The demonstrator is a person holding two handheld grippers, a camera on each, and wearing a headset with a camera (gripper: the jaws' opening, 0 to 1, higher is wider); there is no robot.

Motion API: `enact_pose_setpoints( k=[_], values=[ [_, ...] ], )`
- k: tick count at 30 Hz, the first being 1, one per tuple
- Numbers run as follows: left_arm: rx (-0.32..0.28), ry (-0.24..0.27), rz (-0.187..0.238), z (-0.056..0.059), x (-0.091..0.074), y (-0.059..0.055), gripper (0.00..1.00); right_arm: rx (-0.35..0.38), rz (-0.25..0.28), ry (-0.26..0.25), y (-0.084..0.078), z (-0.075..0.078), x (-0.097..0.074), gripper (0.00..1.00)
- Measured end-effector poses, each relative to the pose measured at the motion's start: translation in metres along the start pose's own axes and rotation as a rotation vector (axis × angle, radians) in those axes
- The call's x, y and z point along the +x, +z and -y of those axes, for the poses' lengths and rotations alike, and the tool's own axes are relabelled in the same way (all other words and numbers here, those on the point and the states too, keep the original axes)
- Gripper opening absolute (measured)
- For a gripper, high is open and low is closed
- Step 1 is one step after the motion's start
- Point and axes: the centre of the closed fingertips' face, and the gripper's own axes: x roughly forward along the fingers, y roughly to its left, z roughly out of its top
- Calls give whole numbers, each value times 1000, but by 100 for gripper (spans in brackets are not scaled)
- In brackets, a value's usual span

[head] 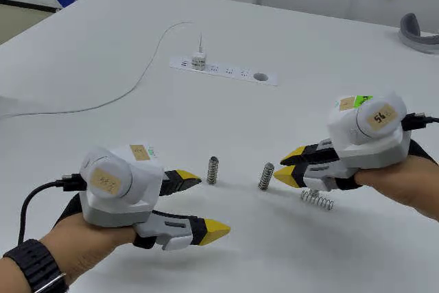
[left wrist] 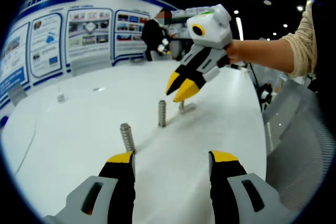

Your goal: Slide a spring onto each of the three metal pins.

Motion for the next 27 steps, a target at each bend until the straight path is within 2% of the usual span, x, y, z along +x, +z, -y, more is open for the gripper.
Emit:
enact_pose_setpoints(
  k=[10, 27],
  values=[
    [3, -4, 5, 1, 1, 2, 58, 13, 10, -17, -7, -7, -15, 17],
    [7, -5, 2, 1, 1, 3, 57, 75, -18, -62, -44, 2, -35, 17]
  ],
)
